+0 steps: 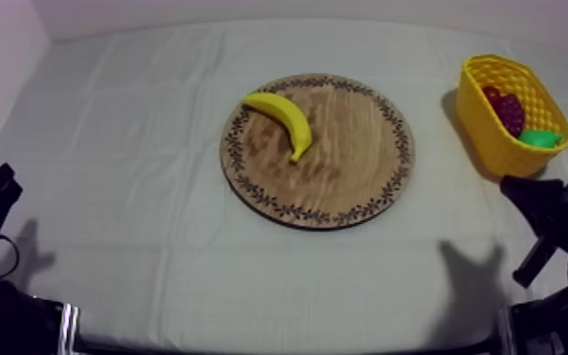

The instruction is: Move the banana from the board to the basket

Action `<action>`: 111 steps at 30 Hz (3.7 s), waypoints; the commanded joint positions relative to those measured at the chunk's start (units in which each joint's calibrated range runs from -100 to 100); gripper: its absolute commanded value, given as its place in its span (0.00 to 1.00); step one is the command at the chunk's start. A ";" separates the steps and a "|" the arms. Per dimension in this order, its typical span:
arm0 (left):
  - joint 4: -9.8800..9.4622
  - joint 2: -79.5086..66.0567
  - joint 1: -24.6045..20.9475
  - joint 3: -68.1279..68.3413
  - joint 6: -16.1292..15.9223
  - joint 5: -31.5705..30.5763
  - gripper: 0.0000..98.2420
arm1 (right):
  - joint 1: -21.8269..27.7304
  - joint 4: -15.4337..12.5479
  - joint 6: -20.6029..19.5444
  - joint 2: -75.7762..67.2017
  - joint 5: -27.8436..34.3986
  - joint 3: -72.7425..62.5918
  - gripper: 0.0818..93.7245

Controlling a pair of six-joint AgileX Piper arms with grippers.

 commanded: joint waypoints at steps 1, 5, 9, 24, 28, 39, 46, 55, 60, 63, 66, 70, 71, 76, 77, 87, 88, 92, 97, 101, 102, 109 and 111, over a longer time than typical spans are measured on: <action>0.03 0.00 0.01 -0.01 0.01 0.01 0.00 | -0.15 0.62 1.14 6.27 -0.17 -4.07 0.01; 0.03 0.00 0.01 -0.01 0.01 0.01 0.00 | -0.39 1.52 0.46 15.34 3.95 -14.39 0.00; 0.03 0.00 0.01 -0.01 0.01 0.01 0.00 | -0.37 1.67 -0.39 23.48 11.34 -27.37 0.00; 0.03 0.00 0.01 -0.01 0.01 0.01 0.00 | 0.16 3.43 0.75 53.71 36.55 -69.12 0.01; 0.03 0.00 0.01 -0.01 0.01 0.01 0.00 | -1.28 5.10 -0.13 62.02 41.95 -77.46 0.01; 0.03 0.00 0.01 -0.01 0.01 0.01 0.00 | -6.52 8.28 -3.03 83.59 54.19 -92.82 0.01; 0.03 0.00 0.01 -0.01 0.01 0.01 0.00 | -9.47 9.68 -5.40 94.73 58.51 -102.17 0.01; 0.03 0.00 0.01 -0.01 0.01 0.01 0.00 | -11.20 10.39 -8.15 108.11 60.19 -115.45 0.01; 0.03 0.00 0.01 -0.01 0.01 0.01 0.00 | -11.61 10.46 -8.68 111.38 60.49 -117.71 0.15; 0.03 0.00 0.01 -0.01 0.01 0.01 0.00 | -11.80 10.31 -8.83 111.87 60.86 -117.60 0.35; 0.03 0.00 0.01 -0.01 0.01 0.01 0.00 | -12.09 10.35 -9.39 112.01 61.22 -117.53 0.55; 0.03 0.00 0.01 -0.01 0.01 0.01 0.00 | -12.34 10.63 -10.34 111.87 61.37 -117.50 0.74; 0.03 0.00 0.01 -0.01 0.01 0.01 0.00 | -12.39 10.70 -10.53 111.82 61.36 -117.47 0.77; 0.03 0.00 0.01 -0.01 0.01 0.01 0.00 | -12.48 11.14 -11.59 111.94 60.91 -116.94 0.85; 0.03 0.00 0.01 -0.01 0.01 0.01 0.00 | -12.46 11.25 -11.75 112.12 60.72 -116.71 0.86; 0.03 0.00 0.01 -0.01 0.01 0.01 0.00 | -12.10 12.03 -12.75 118.20 56.78 -114.02 0.88; 0.03 0.00 0.01 -0.01 0.01 0.01 0.00 | -12.08 12.08 -12.84 119.18 56.26 -113.86 0.88; 0.03 0.00 0.01 -0.01 0.00 0.01 0.00 | -11.94 11.96 -13.07 123.54 54.63 -114.74 0.88; 0.03 0.00 0.01 -0.01 0.00 0.01 0.00 | -11.89 11.64 -13.09 129.37 53.52 -118.66 0.88; 0.03 0.00 0.01 -0.01 0.01 0.01 0.00 | -11.71 11.31 -13.28 134.49 53.41 -123.97 0.88; 0.03 0.00 0.01 -0.01 0.01 0.01 0.00 | -11.62 11.22 -13.26 135.80 53.54 -125.49 0.88; 0.03 0.00 0.01 -0.01 0.01 0.01 0.00 | -10.98 11.28 -13.40 143.98 54.60 -135.67 0.88; 0.03 0.00 0.01 -0.01 0.01 0.01 0.00 | -10.75 11.23 -13.44 145.93 55.02 -137.86 0.89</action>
